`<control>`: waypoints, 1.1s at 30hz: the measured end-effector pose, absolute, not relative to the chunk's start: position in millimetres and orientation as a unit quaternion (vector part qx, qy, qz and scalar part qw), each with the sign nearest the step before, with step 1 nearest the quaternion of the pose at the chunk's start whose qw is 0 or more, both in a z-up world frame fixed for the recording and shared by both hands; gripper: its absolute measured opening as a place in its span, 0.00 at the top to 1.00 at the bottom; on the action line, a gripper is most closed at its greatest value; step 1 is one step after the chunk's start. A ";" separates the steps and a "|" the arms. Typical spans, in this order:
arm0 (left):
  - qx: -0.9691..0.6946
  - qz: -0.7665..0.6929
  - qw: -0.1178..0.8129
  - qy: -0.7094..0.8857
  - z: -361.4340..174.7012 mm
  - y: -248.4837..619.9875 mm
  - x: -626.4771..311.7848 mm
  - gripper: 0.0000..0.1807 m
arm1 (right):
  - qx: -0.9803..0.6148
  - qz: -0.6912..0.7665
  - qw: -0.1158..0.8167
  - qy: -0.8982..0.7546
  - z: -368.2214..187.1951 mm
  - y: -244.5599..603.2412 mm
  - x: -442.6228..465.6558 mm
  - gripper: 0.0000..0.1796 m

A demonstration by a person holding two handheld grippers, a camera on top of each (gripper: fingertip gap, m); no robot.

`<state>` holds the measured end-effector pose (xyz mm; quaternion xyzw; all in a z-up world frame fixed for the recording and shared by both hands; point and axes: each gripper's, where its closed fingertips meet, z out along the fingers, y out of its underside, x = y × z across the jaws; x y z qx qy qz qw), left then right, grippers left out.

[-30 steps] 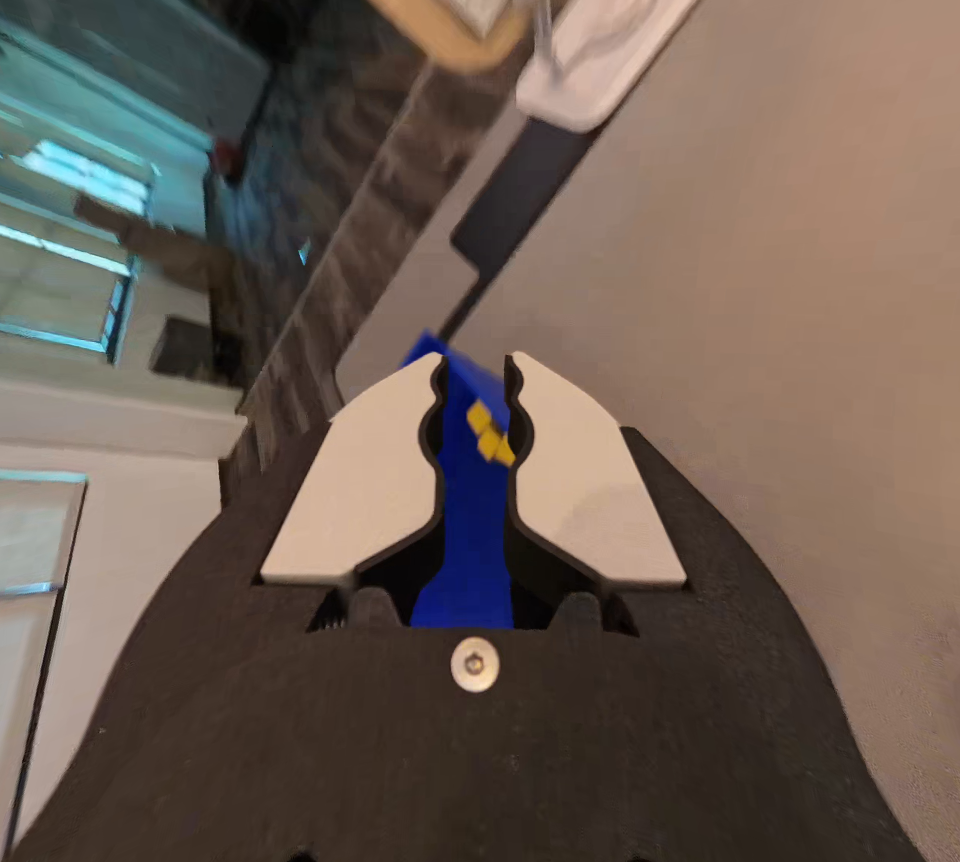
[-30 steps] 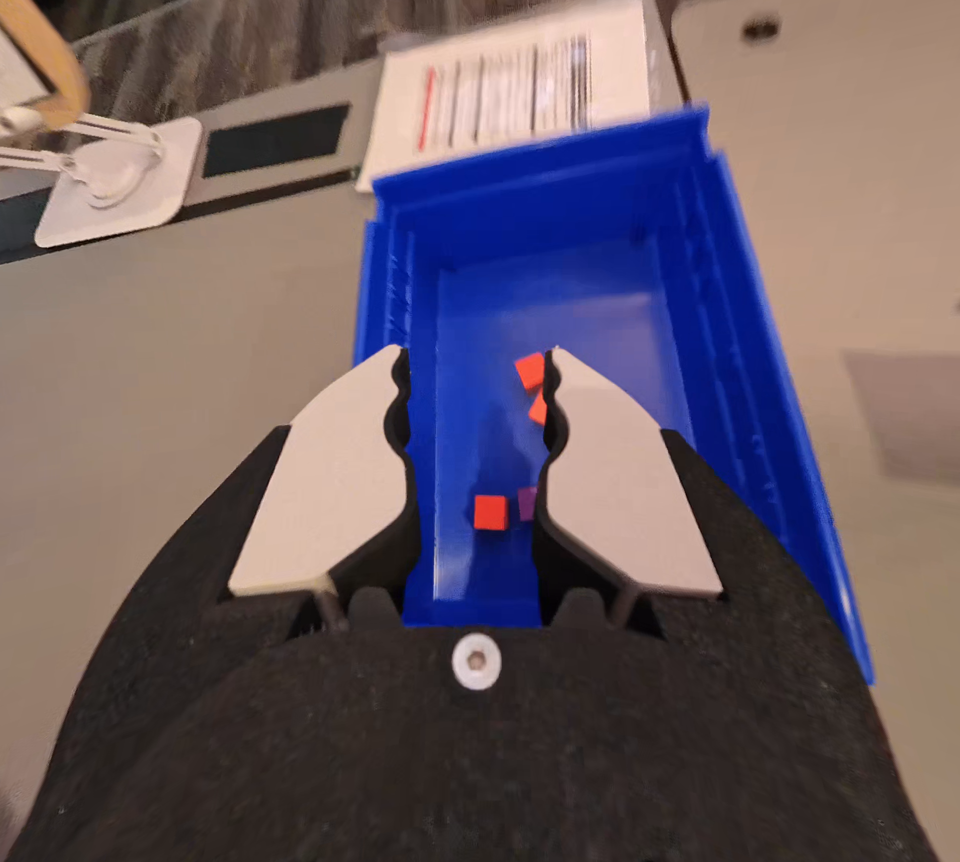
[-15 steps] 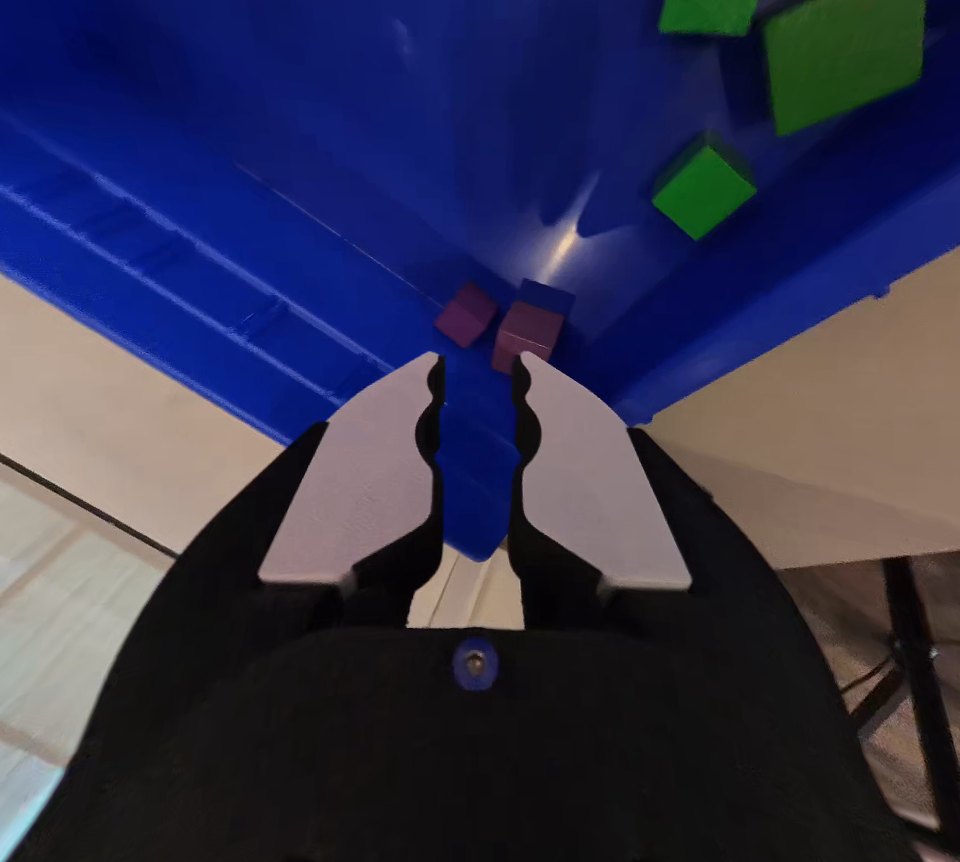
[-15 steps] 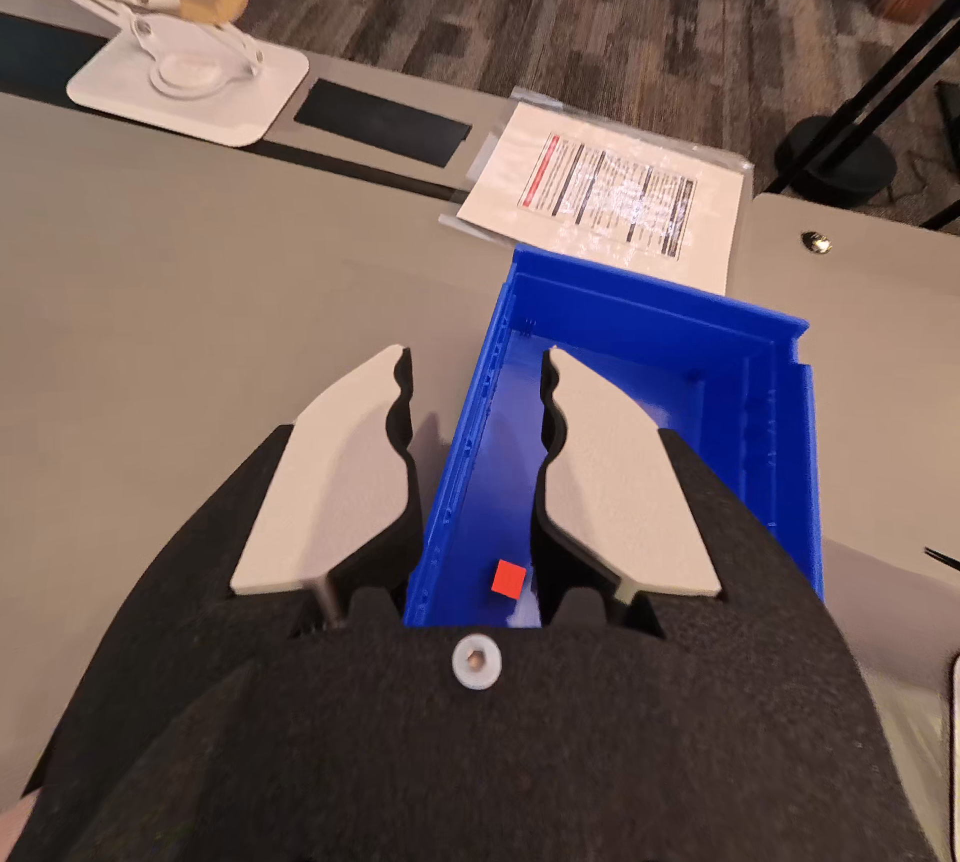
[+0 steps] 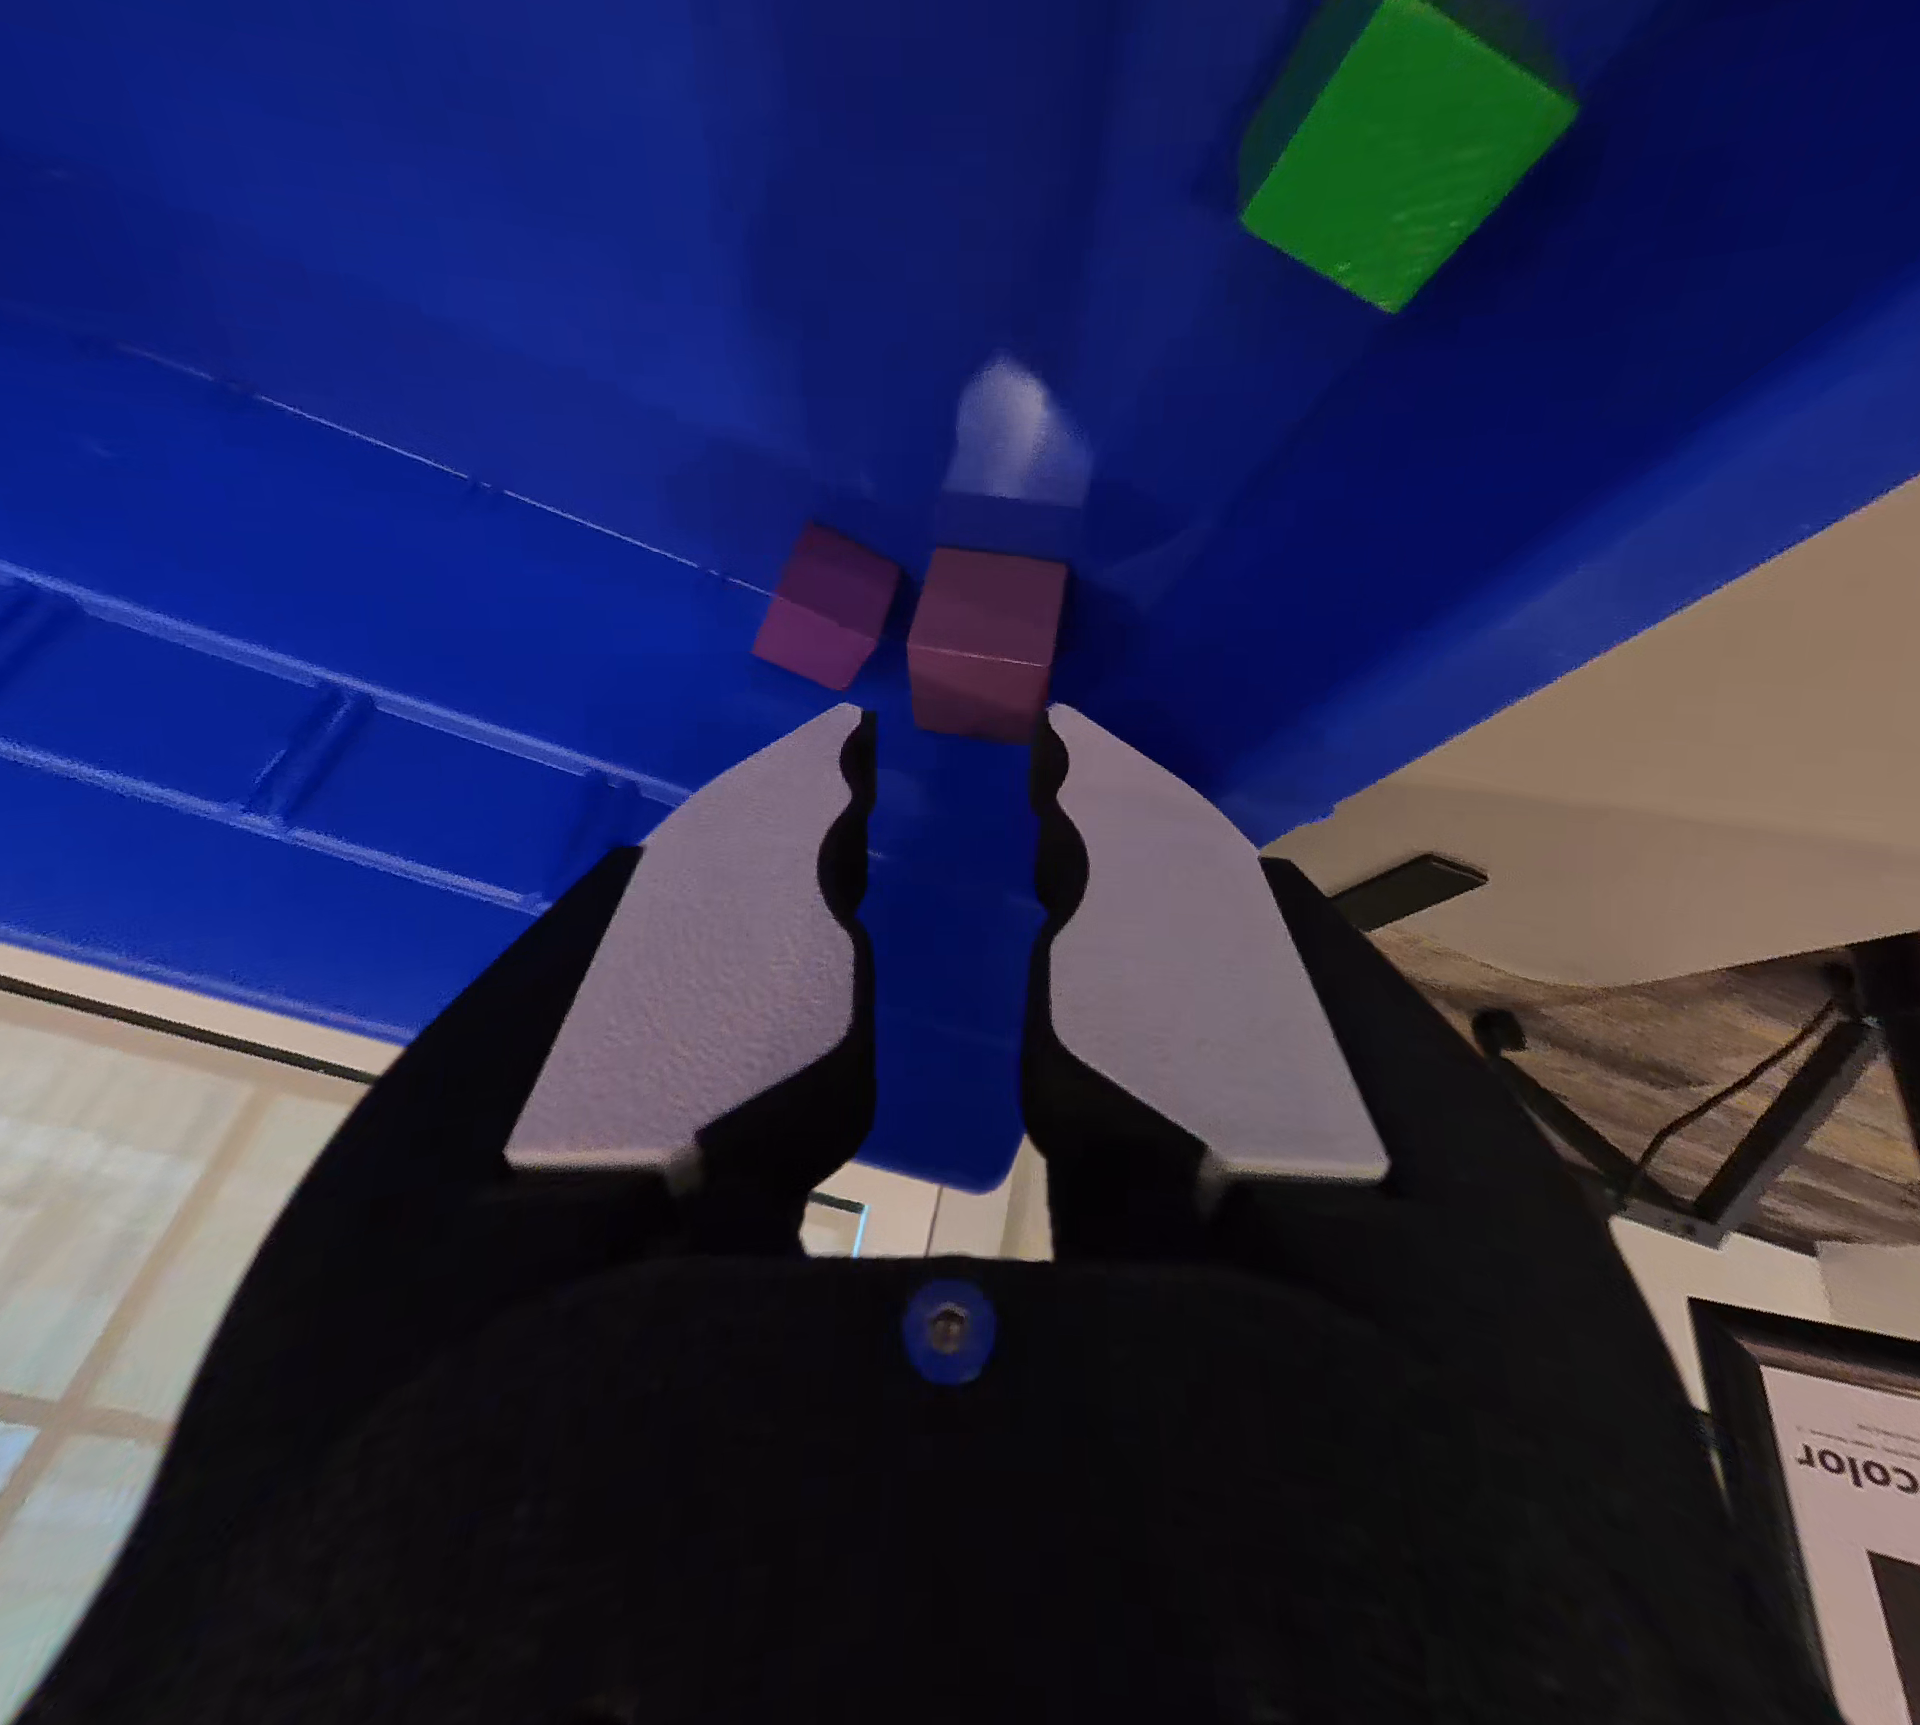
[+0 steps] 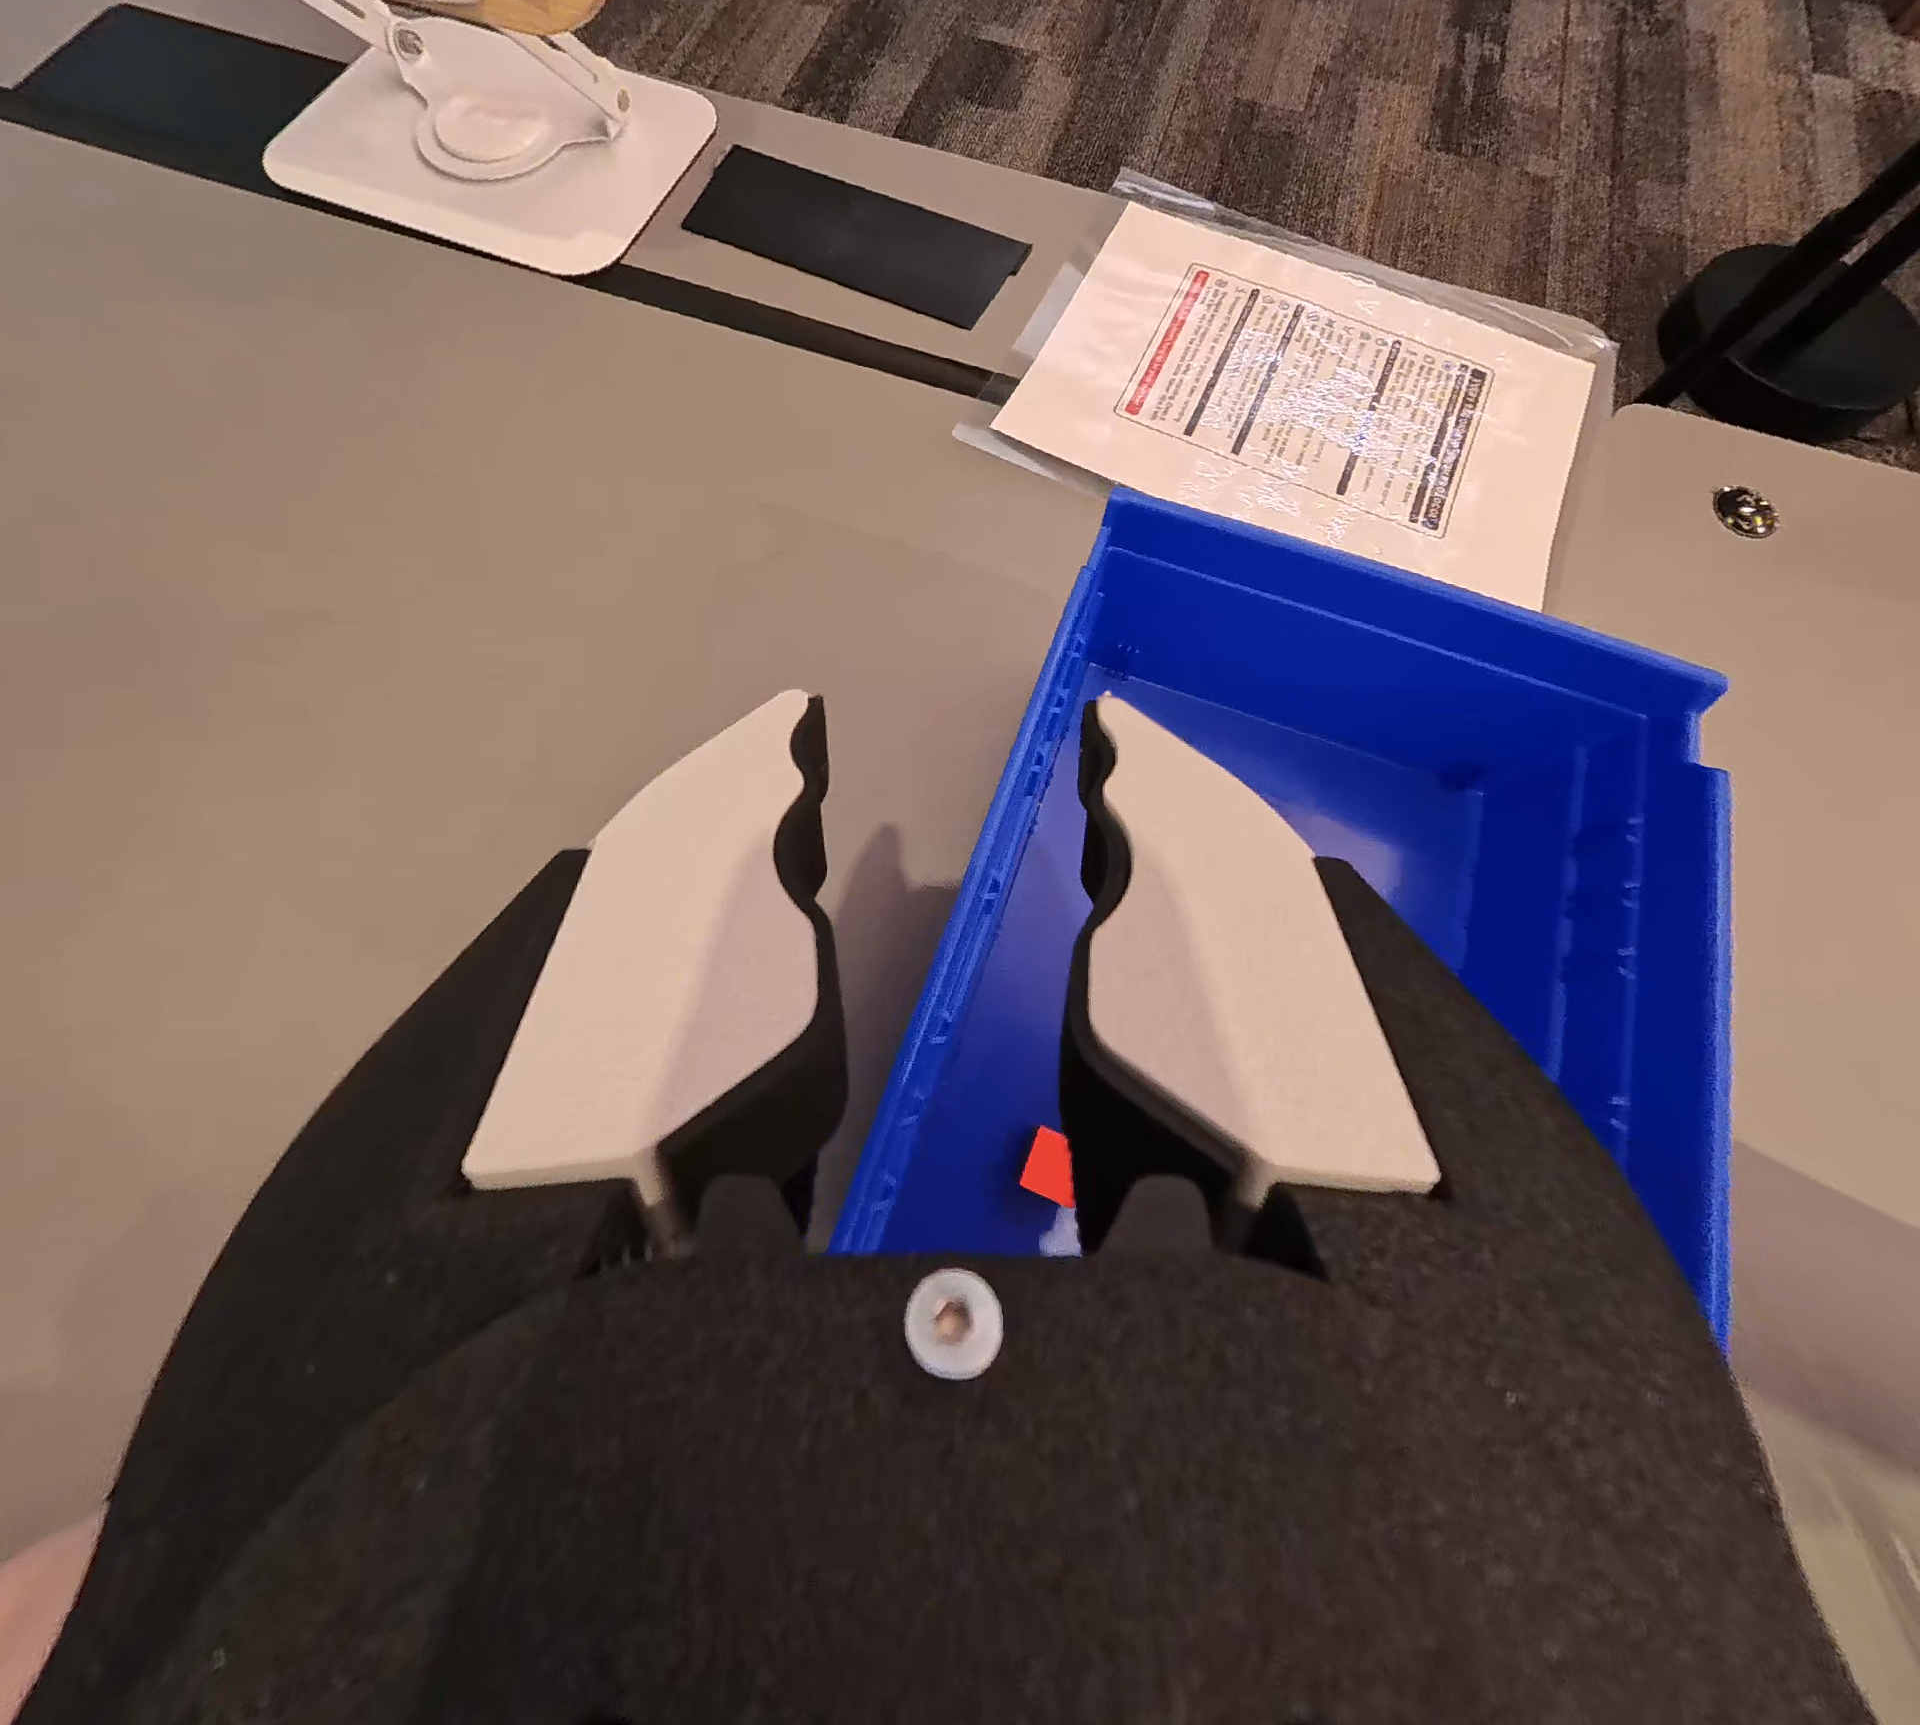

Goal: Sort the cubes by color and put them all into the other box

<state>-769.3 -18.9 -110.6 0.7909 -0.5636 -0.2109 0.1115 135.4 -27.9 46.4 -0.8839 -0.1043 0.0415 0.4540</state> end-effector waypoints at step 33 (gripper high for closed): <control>0.660 -0.052 -0.532 -0.528 77.5 50.6 -508.8 0.84 | -0.784 0.210 0.538 -0.225 118.7 4.6 -4.0 0.76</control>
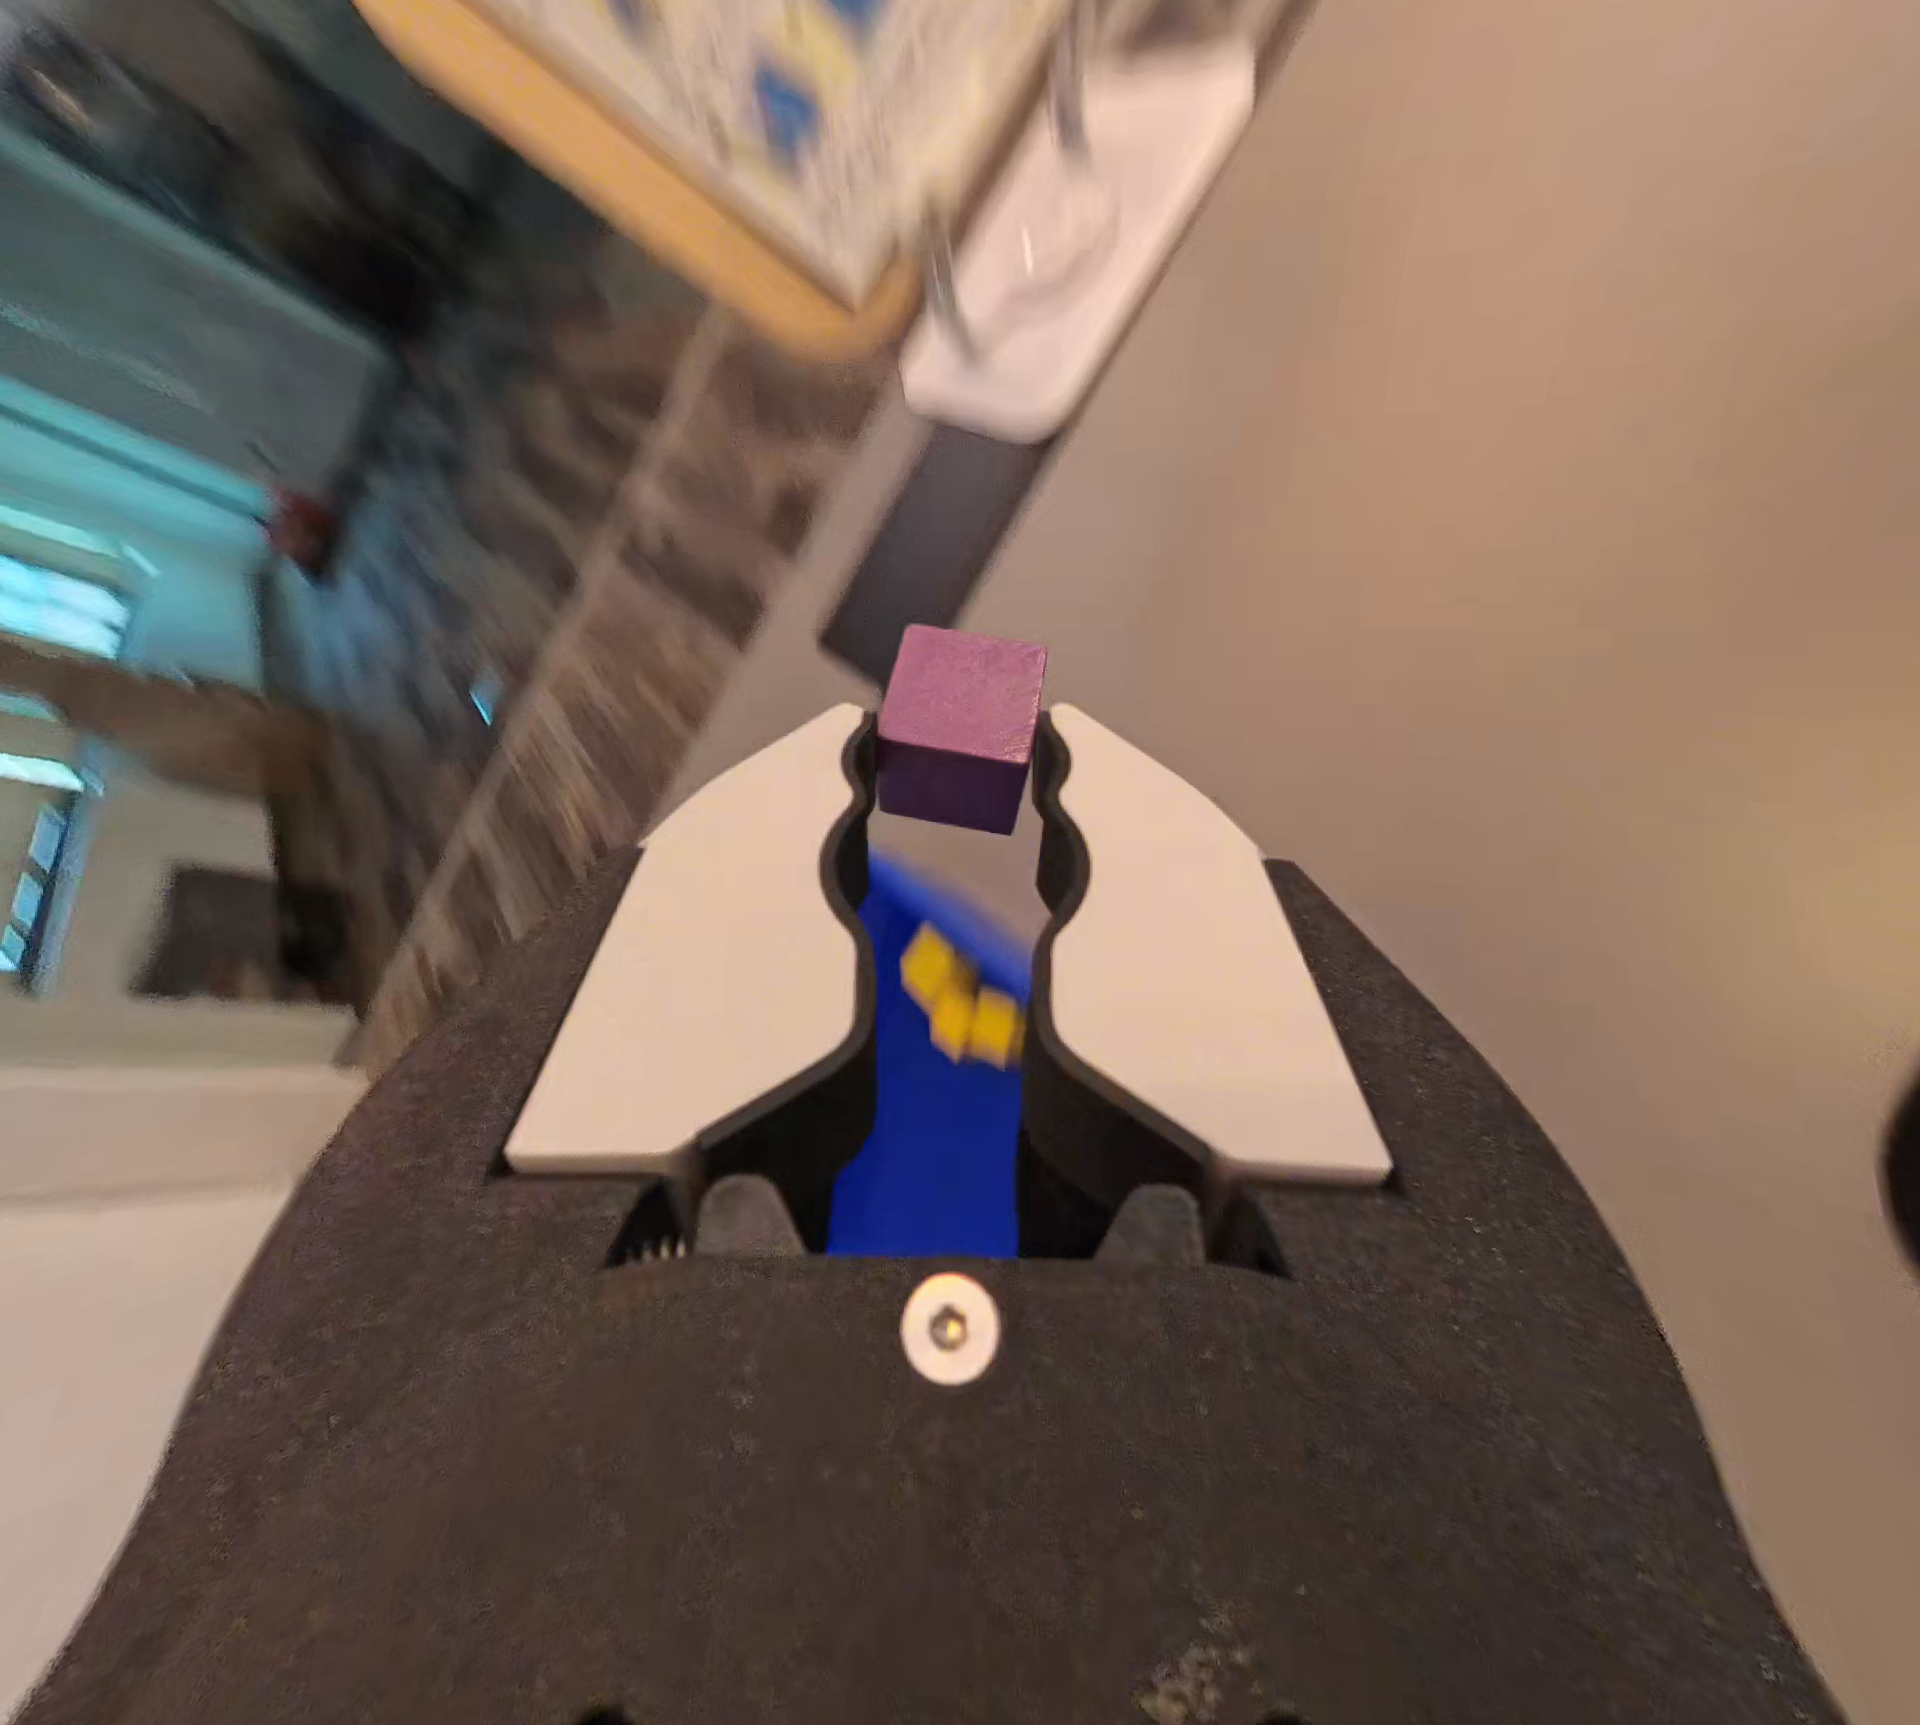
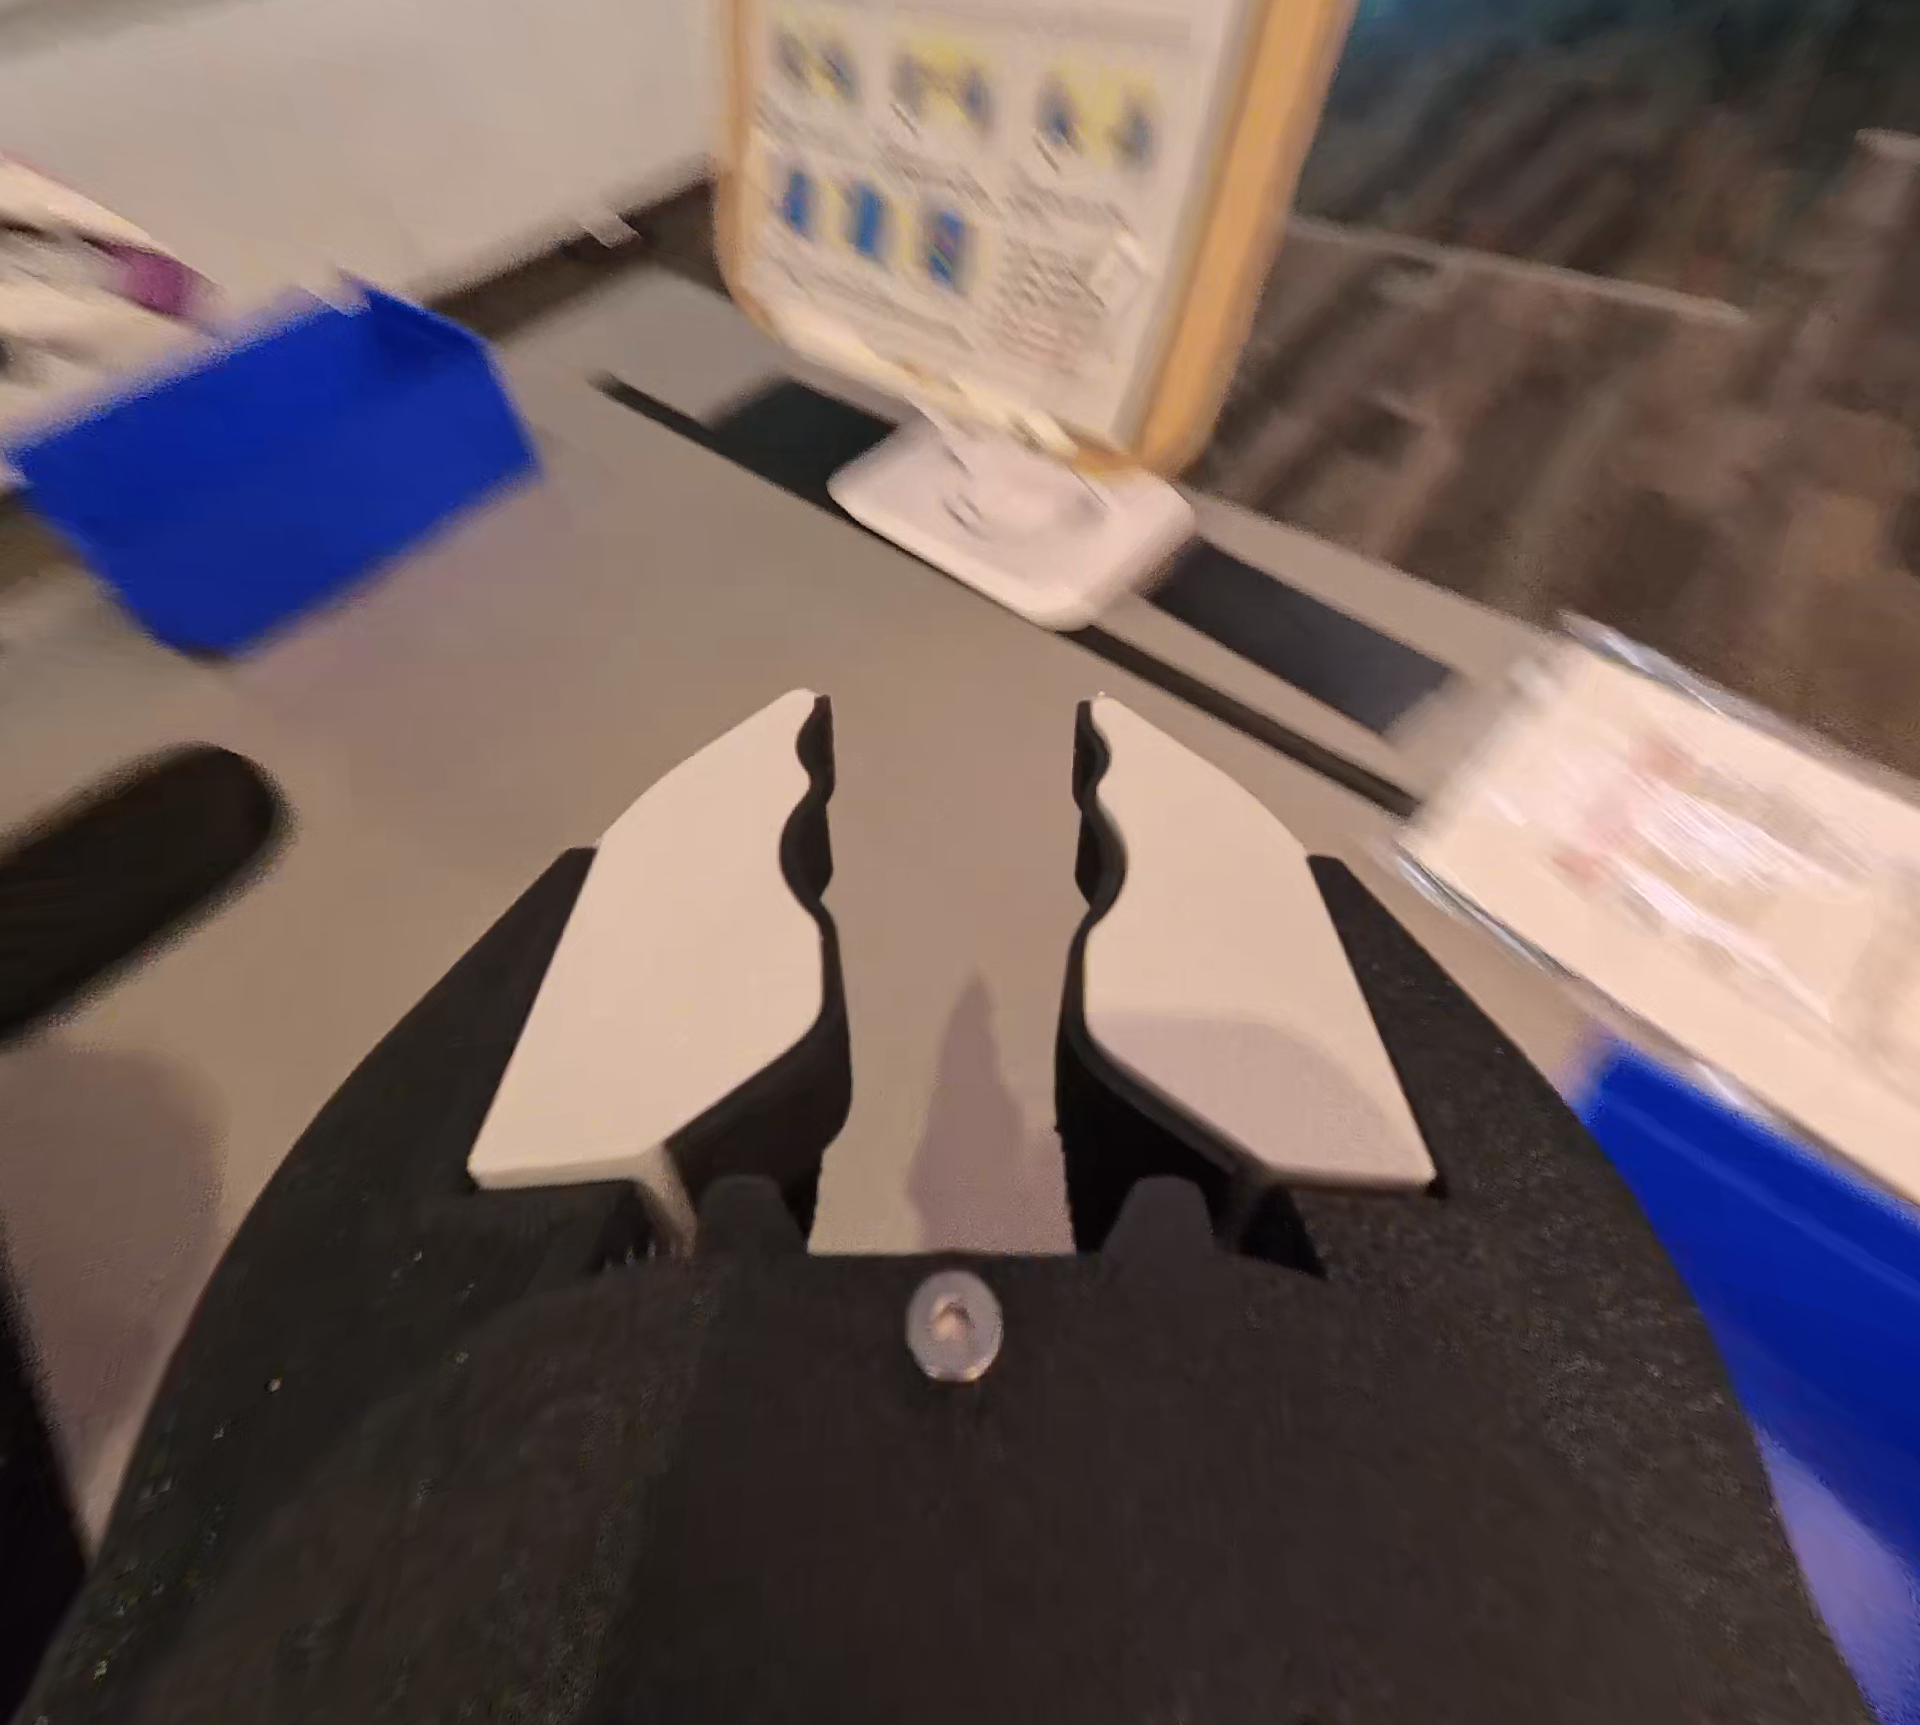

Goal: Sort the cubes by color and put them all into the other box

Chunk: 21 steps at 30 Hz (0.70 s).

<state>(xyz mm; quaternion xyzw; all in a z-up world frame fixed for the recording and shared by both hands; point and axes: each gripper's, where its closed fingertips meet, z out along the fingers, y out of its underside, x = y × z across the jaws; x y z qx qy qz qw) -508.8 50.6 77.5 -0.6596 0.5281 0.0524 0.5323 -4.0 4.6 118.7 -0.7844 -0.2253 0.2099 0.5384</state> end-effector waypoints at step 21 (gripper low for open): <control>-0.448 -0.138 0.668 0.578 98.0 -23.3 -261.5 0.84 | -0.683 0.561 0.332 -0.330 90.5 -23.0 -276.1 0.75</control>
